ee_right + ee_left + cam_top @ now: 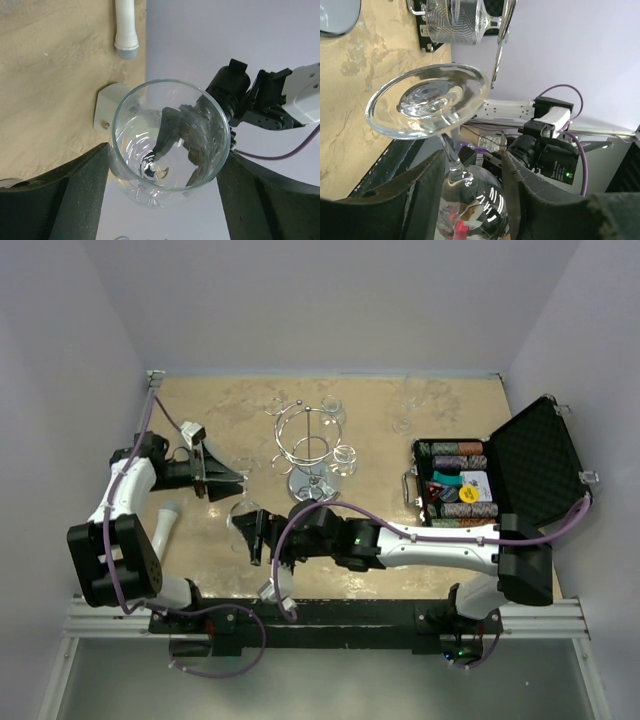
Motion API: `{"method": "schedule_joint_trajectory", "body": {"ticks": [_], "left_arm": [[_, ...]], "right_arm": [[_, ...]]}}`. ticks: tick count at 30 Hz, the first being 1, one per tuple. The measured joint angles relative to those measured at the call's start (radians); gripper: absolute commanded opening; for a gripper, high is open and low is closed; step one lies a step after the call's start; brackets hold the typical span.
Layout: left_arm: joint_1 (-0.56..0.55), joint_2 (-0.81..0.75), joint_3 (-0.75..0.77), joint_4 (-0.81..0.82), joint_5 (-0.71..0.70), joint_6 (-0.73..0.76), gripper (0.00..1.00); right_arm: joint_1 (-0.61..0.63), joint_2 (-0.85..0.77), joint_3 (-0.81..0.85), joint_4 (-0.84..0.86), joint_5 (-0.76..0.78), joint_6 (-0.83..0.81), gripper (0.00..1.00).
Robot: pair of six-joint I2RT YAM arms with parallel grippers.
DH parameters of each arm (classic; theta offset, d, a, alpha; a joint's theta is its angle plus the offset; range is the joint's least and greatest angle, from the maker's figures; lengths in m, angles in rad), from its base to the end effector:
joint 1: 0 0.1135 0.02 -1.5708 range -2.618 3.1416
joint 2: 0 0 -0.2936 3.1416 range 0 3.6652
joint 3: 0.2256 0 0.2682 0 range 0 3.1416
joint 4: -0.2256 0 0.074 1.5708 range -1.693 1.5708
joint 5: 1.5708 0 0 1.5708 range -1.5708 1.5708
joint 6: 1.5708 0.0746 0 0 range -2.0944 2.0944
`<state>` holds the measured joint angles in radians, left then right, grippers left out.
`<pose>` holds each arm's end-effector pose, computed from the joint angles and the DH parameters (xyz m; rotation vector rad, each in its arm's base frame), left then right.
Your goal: Take the wine glass off the wine glass rack
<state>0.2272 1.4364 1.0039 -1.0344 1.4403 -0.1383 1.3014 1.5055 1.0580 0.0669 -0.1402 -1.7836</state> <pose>0.2620 -0.0153 0.2661 -0.3095 2.2422 -1.9765 0.0963 0.3881 0.2925 -1.9515 -0.0375 -0.1822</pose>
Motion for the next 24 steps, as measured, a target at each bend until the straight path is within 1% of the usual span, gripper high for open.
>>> {"method": "schedule_joint_trajectory", "body": {"ticks": [8, 14, 24], "left_arm": [[0.089, -0.001, 0.002, -0.028, 0.020, 0.012, 0.62], [0.199, -0.030, 0.002, -0.064, 0.023, 0.045, 0.61], [0.321, -0.048, 0.014, -0.093, 0.024, 0.054, 0.61]], "right_arm": [[0.001, 0.010, 0.033, -0.007, 0.031, 0.091, 0.44], [0.001, 0.060, 0.113, -0.004, 0.066, 0.157, 0.42], [-0.008, 0.132, 0.282, 0.029, 0.108, 0.296, 0.39]]}}
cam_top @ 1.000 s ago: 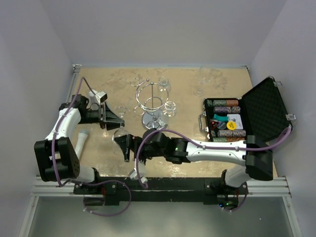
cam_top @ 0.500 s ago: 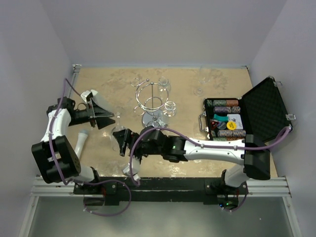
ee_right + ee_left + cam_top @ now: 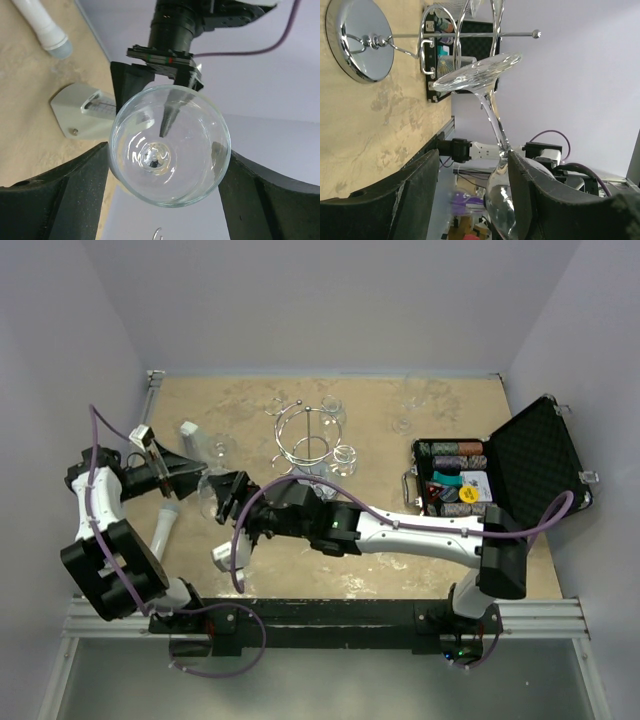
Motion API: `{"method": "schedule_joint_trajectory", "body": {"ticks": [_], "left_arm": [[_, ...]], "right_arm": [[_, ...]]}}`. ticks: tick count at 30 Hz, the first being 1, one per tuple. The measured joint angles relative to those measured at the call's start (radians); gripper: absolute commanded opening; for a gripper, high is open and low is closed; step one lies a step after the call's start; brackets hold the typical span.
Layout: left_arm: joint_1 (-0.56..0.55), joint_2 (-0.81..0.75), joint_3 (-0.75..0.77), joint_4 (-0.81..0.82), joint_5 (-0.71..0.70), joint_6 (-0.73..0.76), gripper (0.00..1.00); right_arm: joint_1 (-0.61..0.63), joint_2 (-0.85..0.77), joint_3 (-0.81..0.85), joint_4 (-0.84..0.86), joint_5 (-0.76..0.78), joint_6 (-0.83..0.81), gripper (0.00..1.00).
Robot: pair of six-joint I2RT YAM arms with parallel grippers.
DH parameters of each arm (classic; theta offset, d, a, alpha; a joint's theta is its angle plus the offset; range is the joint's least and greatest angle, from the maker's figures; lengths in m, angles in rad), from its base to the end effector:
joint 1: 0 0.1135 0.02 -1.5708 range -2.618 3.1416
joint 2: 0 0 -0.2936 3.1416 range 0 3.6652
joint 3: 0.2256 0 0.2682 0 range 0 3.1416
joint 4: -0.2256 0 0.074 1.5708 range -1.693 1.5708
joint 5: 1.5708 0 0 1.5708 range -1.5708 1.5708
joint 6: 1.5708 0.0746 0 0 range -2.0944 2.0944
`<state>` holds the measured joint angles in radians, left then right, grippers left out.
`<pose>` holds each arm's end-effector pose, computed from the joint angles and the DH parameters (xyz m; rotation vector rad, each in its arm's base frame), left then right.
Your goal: Take the wine glass off the wine glass rack
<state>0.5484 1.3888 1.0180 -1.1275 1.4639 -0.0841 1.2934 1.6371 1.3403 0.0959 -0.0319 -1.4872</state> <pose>0.2419 0.0609 0.2817 -0.5883 2.0179 -1.8192 0.1216 0.4359 0.3577 -1.7481 0.2955 -0.1120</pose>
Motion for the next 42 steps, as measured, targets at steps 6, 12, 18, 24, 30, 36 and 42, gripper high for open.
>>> {"method": "schedule_joint_trajectory", "body": {"ticks": [6, 12, 18, 24, 30, 36, 42], "left_arm": [[0.062, 0.001, 0.064, -0.025, 0.000, 0.035, 0.61], [0.082, 0.032, 0.235, -0.125, 0.002, 0.230, 0.60], [0.084, 0.041, 0.311, -0.166, 0.006, 0.346, 0.60], [0.084, 0.060, 0.360, -0.177, 0.005, 0.396, 0.60], [0.084, 0.072, 0.394, -0.180, 0.000, 0.437, 0.60], [0.076, 0.089, 0.443, -0.153, -0.036, 0.444, 0.60], [-0.009, 0.088, 0.469, 0.014, -0.137, 0.354, 0.60]], "right_arm": [[-0.030, 0.045, 0.147, -0.017, 0.023, 0.133, 0.39], [-0.134, 0.171, 0.442, -0.054, 0.037, 0.330, 0.37], [-0.298, 0.270, 0.673, -0.113, 0.047, 0.507, 0.34], [-0.439, 0.317, 0.748, -0.152, 0.047, 0.644, 0.33], [-0.576, 0.354, 0.775, -0.161, 0.040, 0.758, 0.33], [-0.725, 0.357, 0.774, -0.182, 0.005, 0.859, 0.32], [-0.848, 0.357, 0.702, -0.158, -0.053, 0.951, 0.31]]}}
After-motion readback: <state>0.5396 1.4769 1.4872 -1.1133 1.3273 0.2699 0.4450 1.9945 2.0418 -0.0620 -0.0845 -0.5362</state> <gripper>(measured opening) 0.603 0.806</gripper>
